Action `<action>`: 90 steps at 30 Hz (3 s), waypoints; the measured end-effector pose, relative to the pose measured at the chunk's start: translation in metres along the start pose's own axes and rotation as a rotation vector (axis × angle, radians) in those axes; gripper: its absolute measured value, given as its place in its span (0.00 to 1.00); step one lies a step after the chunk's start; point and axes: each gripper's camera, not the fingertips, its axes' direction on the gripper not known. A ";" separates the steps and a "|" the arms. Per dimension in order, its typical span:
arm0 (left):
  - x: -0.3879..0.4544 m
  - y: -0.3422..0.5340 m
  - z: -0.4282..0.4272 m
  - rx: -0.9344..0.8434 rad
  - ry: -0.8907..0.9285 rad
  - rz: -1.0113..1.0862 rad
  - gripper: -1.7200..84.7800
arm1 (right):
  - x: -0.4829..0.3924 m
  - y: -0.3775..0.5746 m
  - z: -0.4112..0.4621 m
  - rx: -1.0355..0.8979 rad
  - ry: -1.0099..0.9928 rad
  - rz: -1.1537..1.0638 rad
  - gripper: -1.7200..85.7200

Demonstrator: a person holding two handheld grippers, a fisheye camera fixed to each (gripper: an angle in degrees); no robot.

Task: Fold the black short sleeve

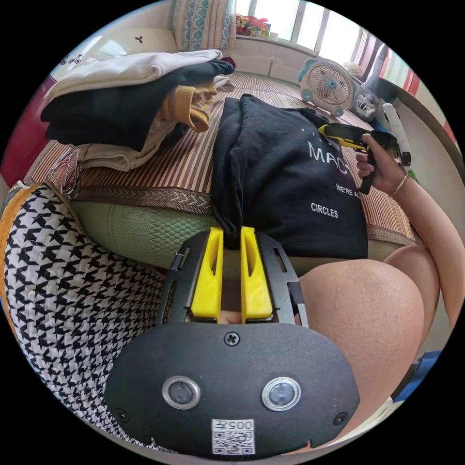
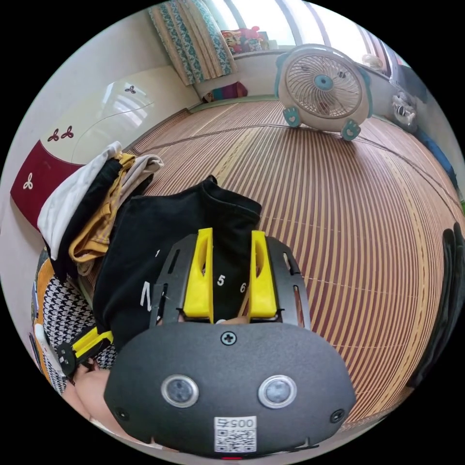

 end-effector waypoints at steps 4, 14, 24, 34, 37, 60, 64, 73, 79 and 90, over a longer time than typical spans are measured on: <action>-0.010 0.003 -0.010 0.014 0.025 -0.015 0.08 | -0.004 -0.008 -0.002 -0.012 0.000 -0.019 0.06; -0.039 0.022 -0.071 0.148 0.163 -0.059 0.06 | -0.085 -0.005 -0.094 0.111 0.131 -0.169 0.02; -0.037 0.007 -0.172 0.310 0.363 0.063 0.06 | -0.161 0.001 -0.219 0.265 0.267 -0.260 0.01; -0.108 -0.017 -0.316 0.650 0.376 0.049 0.06 | -0.306 -0.140 -0.366 0.476 0.200 -0.404 0.01; -0.147 -0.037 -0.356 0.728 0.242 0.002 0.07 | -0.343 -0.206 -0.371 0.516 0.109 -0.379 0.01; -0.197 -0.173 -0.184 0.308 -0.265 -0.164 0.02 | -0.501 -0.268 -0.097 0.077 -0.070 -0.463 0.10; -0.200 -0.172 -0.170 0.307 -0.230 -0.199 0.01 | -0.501 -0.275 -0.106 0.168 -0.080 -0.481 0.10; -0.165 -0.166 -0.192 0.335 -0.265 -0.189 0.02 | -0.479 -0.326 -0.212 0.170 -0.123 -0.468 0.07; -0.104 -0.117 -0.259 0.498 -0.197 -0.122 0.03 | -0.411 -0.329 -0.401 0.345 -0.088 -0.407 0.06; 0.091 -0.022 -0.292 0.542 0.249 0.204 0.04 | -0.236 -0.199 -0.843 0.796 0.285 -0.140 0.01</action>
